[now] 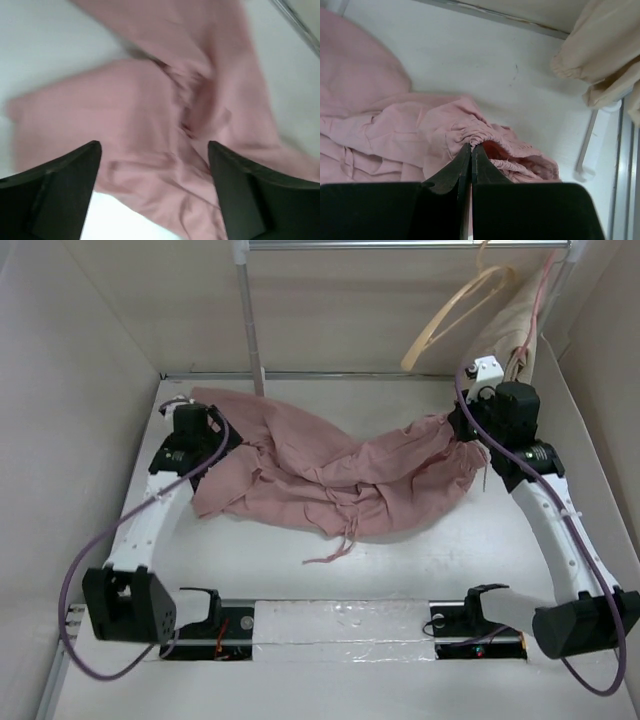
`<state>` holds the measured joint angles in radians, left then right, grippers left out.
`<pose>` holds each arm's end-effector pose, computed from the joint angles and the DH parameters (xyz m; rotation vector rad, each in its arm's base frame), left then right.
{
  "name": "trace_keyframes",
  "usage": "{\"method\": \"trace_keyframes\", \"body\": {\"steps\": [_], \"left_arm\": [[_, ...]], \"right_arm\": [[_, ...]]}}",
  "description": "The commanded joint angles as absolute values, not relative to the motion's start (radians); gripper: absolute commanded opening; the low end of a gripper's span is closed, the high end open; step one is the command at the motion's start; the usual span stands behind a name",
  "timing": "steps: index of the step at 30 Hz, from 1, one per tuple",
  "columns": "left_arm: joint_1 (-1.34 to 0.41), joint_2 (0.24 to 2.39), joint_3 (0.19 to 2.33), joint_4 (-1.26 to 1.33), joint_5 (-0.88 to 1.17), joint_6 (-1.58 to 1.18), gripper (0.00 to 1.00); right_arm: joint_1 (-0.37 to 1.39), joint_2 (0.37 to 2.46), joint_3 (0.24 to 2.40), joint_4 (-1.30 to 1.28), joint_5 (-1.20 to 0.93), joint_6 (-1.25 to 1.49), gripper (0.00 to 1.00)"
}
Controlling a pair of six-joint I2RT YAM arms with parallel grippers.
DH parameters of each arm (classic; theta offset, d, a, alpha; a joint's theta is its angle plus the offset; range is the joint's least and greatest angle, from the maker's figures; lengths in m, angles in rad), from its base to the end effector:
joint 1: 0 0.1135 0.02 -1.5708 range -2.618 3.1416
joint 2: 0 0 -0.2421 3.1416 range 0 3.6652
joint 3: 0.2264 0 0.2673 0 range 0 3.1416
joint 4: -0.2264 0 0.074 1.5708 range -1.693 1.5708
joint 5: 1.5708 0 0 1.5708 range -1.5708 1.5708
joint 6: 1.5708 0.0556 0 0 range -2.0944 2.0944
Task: Place the trousers on the hanger
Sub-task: Flatten out the trousers at the center of the board.
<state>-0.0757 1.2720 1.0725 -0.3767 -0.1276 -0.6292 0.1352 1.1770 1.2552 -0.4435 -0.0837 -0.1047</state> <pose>0.3238 -0.0175 0.2817 -0.6601 2.0507 -0.2743 0.2996 0.0454 0.3710 -0.2869 1.9147 0.1013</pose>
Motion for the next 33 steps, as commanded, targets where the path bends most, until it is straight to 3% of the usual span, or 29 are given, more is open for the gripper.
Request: {"method": "trace_keyframes", "body": {"steps": [1, 5, 8, 9, 10, 11, 14, 16, 19, 20, 21, 22, 23, 24, 25, 28, 29, 33], "left_arm": [[-0.268, 1.238, 0.958, -0.376, -0.109, -0.656, 0.80], [-0.345, 1.210, 0.787, -0.359, -0.120, -0.756, 0.80], [-0.319, 1.232, 0.733, -0.334, -0.107, -0.752, 0.87], [-0.310, 1.245, 0.730, -0.331, -0.098, -0.746, 0.89], [-0.301, 1.279, 0.727, -0.316, -0.078, -0.720, 0.91], [-0.301, 1.299, 0.733, -0.318, -0.066, -0.719, 0.92], [-0.301, 1.342, 0.718, -0.267, -0.042, -0.729, 0.92], [-0.301, 1.365, 0.709, -0.242, -0.020, -0.741, 0.86], [-0.301, 1.390, 0.703, -0.204, -0.035, -0.738, 0.80], [-0.301, 1.399, 0.716, -0.207, -0.075, -0.733, 0.79], [-0.301, 1.414, 0.722, -0.206, -0.089, -0.729, 0.78], [-0.301, 1.458, 0.741, -0.199, -0.106, -0.720, 0.78], [-0.301, 1.459, 0.741, -0.199, -0.106, -0.719, 0.78], [-0.301, 1.486, 0.745, -0.198, -0.109, -0.719, 0.78], [-0.301, 1.497, 0.755, -0.196, -0.113, -0.722, 0.77], [-0.301, 1.516, 0.749, -0.163, -0.110, -0.735, 0.60], [-0.301, 1.520, 0.752, -0.161, -0.112, -0.739, 0.46], [-0.301, 1.526, 0.765, -0.173, -0.109, -0.745, 0.14]], "right_arm": [[0.140, 1.126, 1.160, -0.426, -0.068, -0.083, 0.00], [-0.009, 1.216, 1.167, -0.368, -0.113, -0.034, 0.00], [-0.060, 1.349, 1.343, -0.376, -0.164, -0.002, 0.00], [-0.060, 1.426, 1.383, -0.376, -0.157, 0.029, 0.06], [-0.060, 1.460, 1.428, -0.400, -0.170, 0.020, 0.28], [-0.060, 1.482, 1.507, -0.517, -0.170, 0.012, 0.59], [-0.037, 1.351, 1.384, -0.479, -0.129, -0.005, 0.94], [-0.037, 1.163, 1.134, -0.430, -0.103, -0.002, 0.92], [-0.084, 0.981, 0.861, -0.361, -0.083, 0.078, 0.60], [-0.109, 0.965, 0.817, -0.347, -0.092, 0.096, 0.37], [-0.138, 0.963, 0.786, -0.338, -0.112, 0.100, 0.26], [-0.214, 1.023, 0.737, -0.300, -0.189, 0.100, 0.23], [-0.215, 1.023, 0.736, -0.299, -0.190, 0.100, 0.23], [-0.231, 1.052, 0.741, -0.290, -0.216, 0.098, 0.31], [-0.241, 1.125, 0.752, -0.285, -0.242, 0.098, 0.54], [-0.253, 1.219, 0.767, -0.226, -0.252, 0.124, 0.81], [-0.267, 1.273, 0.764, -0.206, -0.258, 0.138, 0.82], [-0.296, 1.419, 0.738, -0.080, -0.267, 0.244, 0.80]]}}
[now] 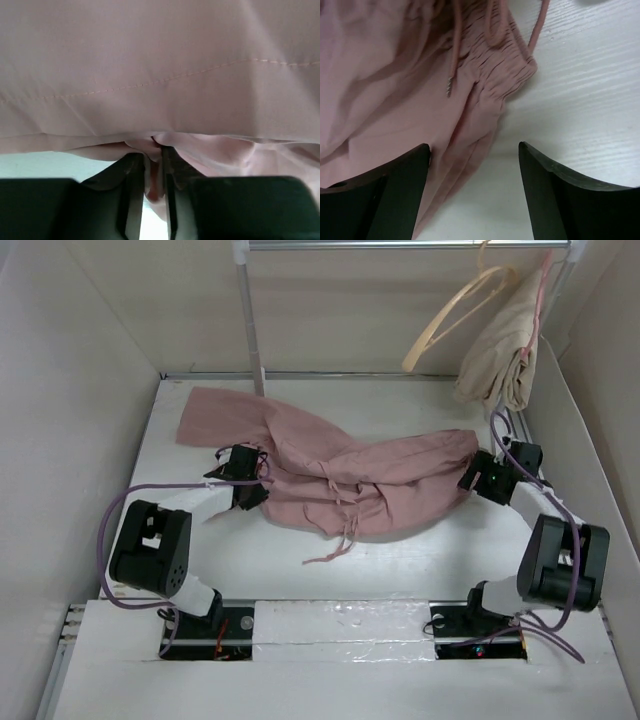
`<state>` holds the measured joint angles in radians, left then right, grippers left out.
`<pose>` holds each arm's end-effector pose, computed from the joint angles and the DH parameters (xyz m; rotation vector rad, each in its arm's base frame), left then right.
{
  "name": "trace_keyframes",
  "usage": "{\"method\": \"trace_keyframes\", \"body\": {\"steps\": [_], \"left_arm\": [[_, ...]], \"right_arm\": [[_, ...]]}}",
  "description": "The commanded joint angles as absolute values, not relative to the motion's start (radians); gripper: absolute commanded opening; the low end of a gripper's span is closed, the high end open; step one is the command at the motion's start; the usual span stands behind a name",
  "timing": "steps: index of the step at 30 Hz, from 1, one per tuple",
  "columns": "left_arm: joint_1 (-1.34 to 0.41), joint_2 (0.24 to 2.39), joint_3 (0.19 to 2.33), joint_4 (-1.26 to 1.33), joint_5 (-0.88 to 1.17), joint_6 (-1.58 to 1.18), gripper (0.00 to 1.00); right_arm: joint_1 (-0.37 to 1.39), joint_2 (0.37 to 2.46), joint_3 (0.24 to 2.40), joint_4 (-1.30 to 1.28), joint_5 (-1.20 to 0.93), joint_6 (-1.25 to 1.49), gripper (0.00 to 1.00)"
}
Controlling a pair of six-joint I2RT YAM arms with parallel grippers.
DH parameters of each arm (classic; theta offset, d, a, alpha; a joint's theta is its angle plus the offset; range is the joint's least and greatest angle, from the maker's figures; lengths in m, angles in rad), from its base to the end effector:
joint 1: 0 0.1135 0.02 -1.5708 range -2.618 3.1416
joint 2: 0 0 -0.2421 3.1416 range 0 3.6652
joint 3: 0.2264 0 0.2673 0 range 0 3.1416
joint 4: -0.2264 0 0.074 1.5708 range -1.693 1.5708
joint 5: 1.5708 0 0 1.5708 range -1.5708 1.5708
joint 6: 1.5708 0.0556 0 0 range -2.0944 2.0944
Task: Place the trousers on the hanger
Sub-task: Flatten out the trousers at the center of the board.
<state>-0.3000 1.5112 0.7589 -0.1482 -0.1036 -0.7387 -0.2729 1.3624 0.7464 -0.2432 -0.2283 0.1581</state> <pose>0.3046 -0.0882 0.1197 -0.5861 2.4222 -0.3186 0.2931 -0.0690 0.1518 0.4151 2.3766 0.2245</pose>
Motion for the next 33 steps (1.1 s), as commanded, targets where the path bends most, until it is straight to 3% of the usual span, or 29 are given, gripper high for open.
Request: {"method": "trace_keyframes", "body": {"steps": [1, 2, 4, 6, 7, 9, 12, 17, 20, 22, 24, 25, 27, 28, 31, 33], "left_arm": [[-0.301, 1.523, 0.765, -0.184, -0.118, -0.746, 0.12], [-0.301, 1.517, 0.761, -0.190, -0.123, -0.747, 0.03], [-0.301, 1.490, 0.752, -0.210, -0.136, -0.747, 0.00], [-0.301, 1.451, 0.746, -0.230, -0.143, -0.742, 0.00], [-0.301, 1.431, 0.742, -0.265, -0.147, -0.741, 0.00], [-0.301, 1.360, 0.742, -0.307, -0.147, -0.733, 0.00], [-0.301, 1.213, 0.770, -0.455, -0.150, -0.726, 0.00], [-0.301, 0.979, 0.834, -0.731, -0.098, -0.750, 0.00], [-0.301, 0.888, 0.839, -0.825, -0.019, -0.753, 0.02], [-0.301, 0.851, 0.824, -0.880, 0.082, -0.749, 0.19], [-0.314, 0.810, 0.824, -0.896, 0.127, -0.720, 0.98], [-0.314, 0.799, 0.868, -0.946, 0.067, -0.729, 0.99], [-0.314, 0.796, 0.923, -0.977, -0.030, -0.707, 0.99], [-0.314, 0.807, 0.969, -0.979, -0.102, -0.674, 0.99], [-0.324, 0.870, 1.026, -0.950, -0.217, -0.650, 0.99], [-0.324, 0.903, 1.025, -0.924, -0.261, -0.661, 0.99]], "right_arm": [[-0.296, 1.445, 0.733, -0.027, -0.271, 0.277, 0.76], [-0.296, 1.471, 0.733, -0.011, -0.270, 0.293, 0.72], [-0.296, 1.537, 0.730, 0.081, -0.293, 0.322, 0.65], [-0.296, 1.584, 0.738, 0.097, -0.287, 0.334, 0.37], [-0.296, 1.595, 0.742, 0.097, -0.305, 0.337, 0.15], [-0.296, 1.592, 0.744, 0.092, -0.310, 0.316, 0.00], [-0.322, 1.447, 0.727, -0.105, -0.289, 0.227, 0.00], [-0.389, 1.020, 0.745, -0.467, -0.101, 0.061, 0.00], [-0.409, 0.956, 0.759, -0.592, -0.054, 0.087, 0.00], [-0.410, 0.948, 0.771, -0.618, -0.007, 0.081, 0.00], [-0.410, 0.985, 0.833, -0.667, 0.098, 0.069, 0.00], [-0.410, 1.000, 0.859, -0.679, 0.189, 0.051, 0.01], [-0.410, 1.055, 0.887, -0.635, 0.221, 0.026, 0.29], [-0.423, 1.078, 0.888, -0.614, 0.213, 0.035, 0.62], [-0.506, 1.133, 0.926, -0.565, -0.043, 0.064, 0.84], [-0.496, 1.134, 0.958, -0.535, -0.164, 0.087, 0.87]]}}
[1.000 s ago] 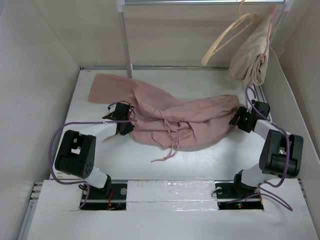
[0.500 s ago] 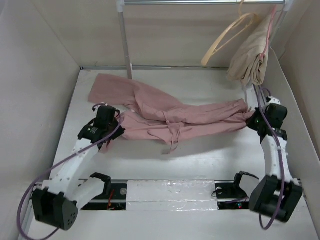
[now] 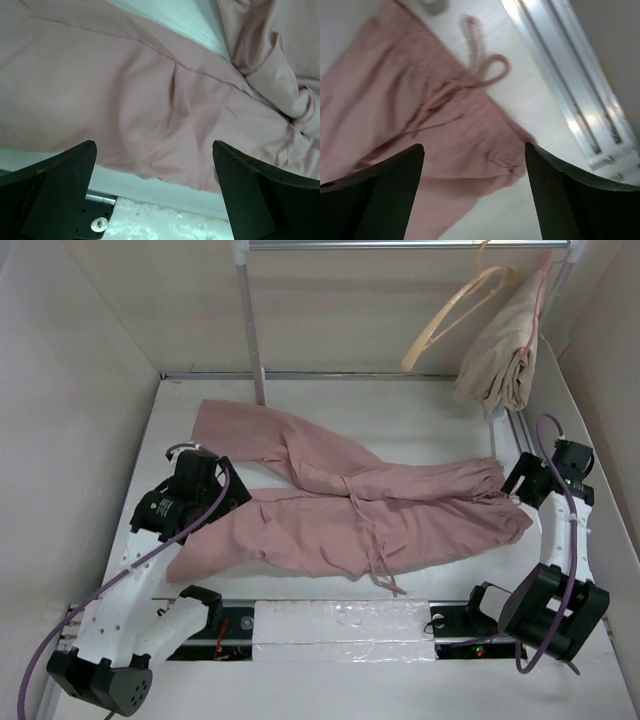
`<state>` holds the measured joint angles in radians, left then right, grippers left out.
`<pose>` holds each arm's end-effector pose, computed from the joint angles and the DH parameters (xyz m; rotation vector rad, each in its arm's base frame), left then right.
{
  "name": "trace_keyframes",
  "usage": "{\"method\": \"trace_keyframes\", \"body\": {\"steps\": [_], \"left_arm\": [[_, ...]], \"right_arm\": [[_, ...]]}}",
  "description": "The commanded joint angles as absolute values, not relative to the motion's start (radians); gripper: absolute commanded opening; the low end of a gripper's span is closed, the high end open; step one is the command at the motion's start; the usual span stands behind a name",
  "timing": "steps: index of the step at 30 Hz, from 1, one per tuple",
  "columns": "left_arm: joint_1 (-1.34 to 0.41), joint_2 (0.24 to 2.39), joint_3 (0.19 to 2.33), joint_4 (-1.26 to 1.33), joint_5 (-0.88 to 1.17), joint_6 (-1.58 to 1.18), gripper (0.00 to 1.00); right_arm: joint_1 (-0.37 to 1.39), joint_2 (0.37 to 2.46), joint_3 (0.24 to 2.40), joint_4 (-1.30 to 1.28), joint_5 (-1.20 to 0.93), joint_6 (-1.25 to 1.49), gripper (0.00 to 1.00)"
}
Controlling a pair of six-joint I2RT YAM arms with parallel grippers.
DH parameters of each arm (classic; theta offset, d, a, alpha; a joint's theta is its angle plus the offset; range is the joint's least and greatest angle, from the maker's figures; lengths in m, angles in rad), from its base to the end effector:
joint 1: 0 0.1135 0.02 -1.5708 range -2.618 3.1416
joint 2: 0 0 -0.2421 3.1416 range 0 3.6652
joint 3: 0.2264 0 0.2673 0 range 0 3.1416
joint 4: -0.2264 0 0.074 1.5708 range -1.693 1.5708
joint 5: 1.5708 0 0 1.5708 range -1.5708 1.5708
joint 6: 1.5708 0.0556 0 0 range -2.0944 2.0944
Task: Place the trousers on the hanger
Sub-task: Flatten out the trousers at the center of the board.
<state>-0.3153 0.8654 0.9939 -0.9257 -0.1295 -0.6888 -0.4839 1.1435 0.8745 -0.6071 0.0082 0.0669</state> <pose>0.1961 -0.0564 0.2983 -0.5044 2.3307 -0.3318 0.2385 -0.1259 0.2229 0.6716 2.3630 -0.1939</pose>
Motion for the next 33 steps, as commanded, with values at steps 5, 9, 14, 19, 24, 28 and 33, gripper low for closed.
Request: {"method": "trace_keyframes", "body": {"steps": [5, 9, 14, 19, 24, 28, 33], "left_arm": [[-0.210, 0.972, 0.914, -0.712, -0.302, -0.719, 0.97], [-0.033, 1.060, 0.890, -0.573, -0.177, -0.756, 0.86], [0.009, 1.156, 0.773, -0.430, -0.006, -0.836, 0.77], [0.021, 1.212, 0.638, -0.313, 0.050, -0.922, 0.73], [-0.186, 1.204, 0.730, -0.293, 0.011, -0.976, 0.71], [-0.490, 1.204, 0.937, -0.413, -0.268, -0.891, 0.72], [-0.656, 1.351, 0.921, -0.414, -0.210, -0.890, 0.74]], "right_arm": [[-0.223, 1.010, 0.957, -0.491, -0.290, 0.140, 0.41], [-0.071, 0.905, 0.867, -0.466, -0.351, 0.112, 0.00], [0.003, 0.882, 0.752, -0.488, -0.376, 0.032, 0.03], [0.012, 0.945, 0.706, -0.548, -0.431, -0.075, 0.30], [0.035, 0.953, 0.553, -0.506, -0.457, -0.040, 0.44], [0.159, 0.971, 0.512, -0.471, -0.384, -0.002, 0.44], [0.360, 1.022, 0.520, -0.402, -0.223, 0.158, 0.44]]}}
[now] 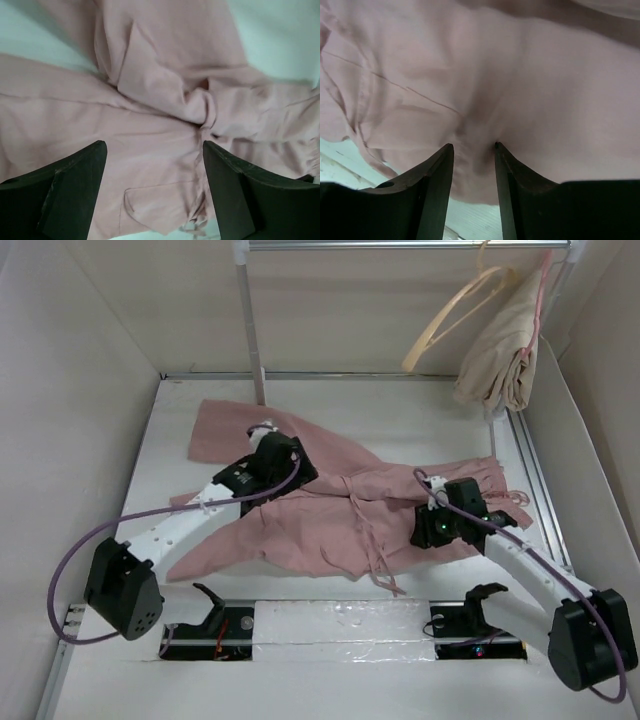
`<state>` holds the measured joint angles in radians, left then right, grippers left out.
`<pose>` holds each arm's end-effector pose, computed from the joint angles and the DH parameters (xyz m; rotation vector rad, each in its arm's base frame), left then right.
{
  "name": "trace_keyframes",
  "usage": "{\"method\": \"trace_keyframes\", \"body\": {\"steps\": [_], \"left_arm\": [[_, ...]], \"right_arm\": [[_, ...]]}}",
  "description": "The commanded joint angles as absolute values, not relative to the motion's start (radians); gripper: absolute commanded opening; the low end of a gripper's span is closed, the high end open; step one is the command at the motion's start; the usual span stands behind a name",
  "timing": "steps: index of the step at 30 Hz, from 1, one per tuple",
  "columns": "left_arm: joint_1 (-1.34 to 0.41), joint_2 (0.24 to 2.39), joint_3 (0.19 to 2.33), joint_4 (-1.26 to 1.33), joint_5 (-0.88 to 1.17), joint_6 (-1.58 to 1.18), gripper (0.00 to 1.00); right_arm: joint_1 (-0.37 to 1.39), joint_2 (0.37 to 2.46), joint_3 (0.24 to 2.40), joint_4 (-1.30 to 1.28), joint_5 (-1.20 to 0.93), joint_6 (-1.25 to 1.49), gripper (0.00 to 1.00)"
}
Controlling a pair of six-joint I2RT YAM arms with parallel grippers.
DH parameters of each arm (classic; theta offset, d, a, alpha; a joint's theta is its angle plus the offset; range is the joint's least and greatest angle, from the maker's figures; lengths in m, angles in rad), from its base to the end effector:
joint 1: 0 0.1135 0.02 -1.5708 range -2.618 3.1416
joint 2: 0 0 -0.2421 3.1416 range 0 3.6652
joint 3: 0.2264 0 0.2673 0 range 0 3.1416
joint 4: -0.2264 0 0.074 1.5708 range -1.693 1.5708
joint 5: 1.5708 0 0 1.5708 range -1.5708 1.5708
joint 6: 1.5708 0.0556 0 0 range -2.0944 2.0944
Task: Place the trousers on the hanger
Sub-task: Flatten out the trousers at the center of the board.
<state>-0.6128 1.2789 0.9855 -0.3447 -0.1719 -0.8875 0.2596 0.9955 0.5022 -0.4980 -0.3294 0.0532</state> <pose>0.2676 -0.1765 0.2508 -0.4088 2.2376 -0.6366 0.2036 0.0727 0.1402 -0.3912 2.5419 0.5410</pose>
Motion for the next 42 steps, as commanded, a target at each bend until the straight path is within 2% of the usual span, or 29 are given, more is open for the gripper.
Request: {"method": "trace_keyframes", "body": {"steps": [1, 4, 5, 8, 11, 13, 15, 16, 19, 20, 23, 24, 26, 27, 28, 29, 30, 31, 34, 35, 38, 42], "left_arm": [[-0.657, 1.368, 0.879, -0.379, -0.189, -0.906, 0.74], [-0.614, 1.365, 0.691, -0.223, -0.068, -0.977, 0.74], [-0.580, 1.364, 0.649, -0.188, -0.022, -0.991, 0.74], [-0.560, 1.321, 0.551, -0.231, -0.012, -1.011, 0.74], [-0.551, 1.209, 0.529, -0.334, 0.015, -1.020, 0.76], [-0.540, 1.110, 0.519, -0.389, 0.023, -1.026, 0.76], [-0.540, 1.037, 0.500, -0.497, 0.041, -1.038, 0.76], [-0.531, 0.926, 0.483, -0.520, 0.092, -1.046, 0.77], [-0.531, 0.843, 0.514, -0.589, 0.118, -1.069, 0.78], [-0.531, 0.825, 0.550, -0.639, 0.066, -1.065, 0.78], [-0.531, 0.869, 0.766, -0.670, -0.117, -1.005, 0.80], [-0.513, 0.903, 0.884, -0.661, -0.159, -0.942, 0.82], [-0.423, 1.052, 0.981, -0.600, -0.221, -0.876, 0.80], [-0.382, 1.099, 1.041, -0.557, -0.219, -0.823, 0.79], [-0.336, 1.194, 1.058, -0.520, -0.216, -0.807, 0.78], [-0.239, 1.242, 1.074, -0.446, -0.216, -0.796, 0.77], [-0.188, 1.285, 1.089, -0.416, -0.216, -0.796, 0.76], [-0.131, 1.372, 1.092, -0.388, -0.201, -0.805, 0.76], [0.055, 1.524, 1.117, -0.325, -0.100, -0.824, 0.76], [0.083, 1.554, 1.124, -0.307, -0.075, -0.827, 0.76], [0.135, 1.627, 1.152, -0.273, -0.057, -0.821, 0.77], [0.173, 1.706, 1.167, -0.216, -0.054, -0.847, 0.75]], "right_arm": [[0.388, 1.037, 0.519, -0.382, -0.201, 0.170, 0.44], [0.474, 1.123, 0.515, -0.330, -0.115, 0.228, 0.37], [0.485, 1.171, 0.511, -0.330, -0.112, 0.238, 0.32], [0.540, 1.186, 0.457, -0.342, -0.141, 0.317, 0.21], [0.662, 1.041, 0.417, -0.406, -0.153, 0.475, 0.21], [0.736, 0.860, 0.359, -0.495, -0.118, 0.577, 0.21], [0.736, 0.731, 0.394, -0.720, -0.027, 0.589, 0.21], [0.715, 0.565, 0.400, -0.808, -0.059, 0.574, 0.24], [0.690, 0.499, 0.448, -0.863, -0.066, 0.571, 0.30], [0.680, 0.502, 0.471, -0.891, -0.064, 0.557, 0.38], [0.655, 0.595, 0.567, -0.824, -0.038, 0.461, 0.46], [0.641, 0.638, 0.592, -0.790, -0.044, 0.386, 0.46], [0.641, 0.784, 0.673, -0.683, -0.066, 0.322, 0.45], [0.632, 0.834, 0.704, -0.663, -0.077, 0.295, 0.37], [0.632, 0.877, 0.736, -0.643, -0.084, 0.275, 0.24], [0.632, 0.952, 0.800, -0.602, -0.086, 0.250, 0.05], [0.632, 0.978, 0.825, -0.594, -0.086, 0.217, 0.00], [0.632, 1.000, 0.848, -0.588, -0.081, 0.204, 0.00], [0.632, 1.016, 0.900, -0.589, -0.058, 0.175, 0.05], [0.632, 1.002, 0.902, -0.601, -0.051, 0.176, 0.17], [0.621, 0.922, 0.856, -0.601, -0.046, 0.167, 0.37], [0.581, 0.847, 0.773, -0.584, -0.138, 0.160, 0.42]]}}
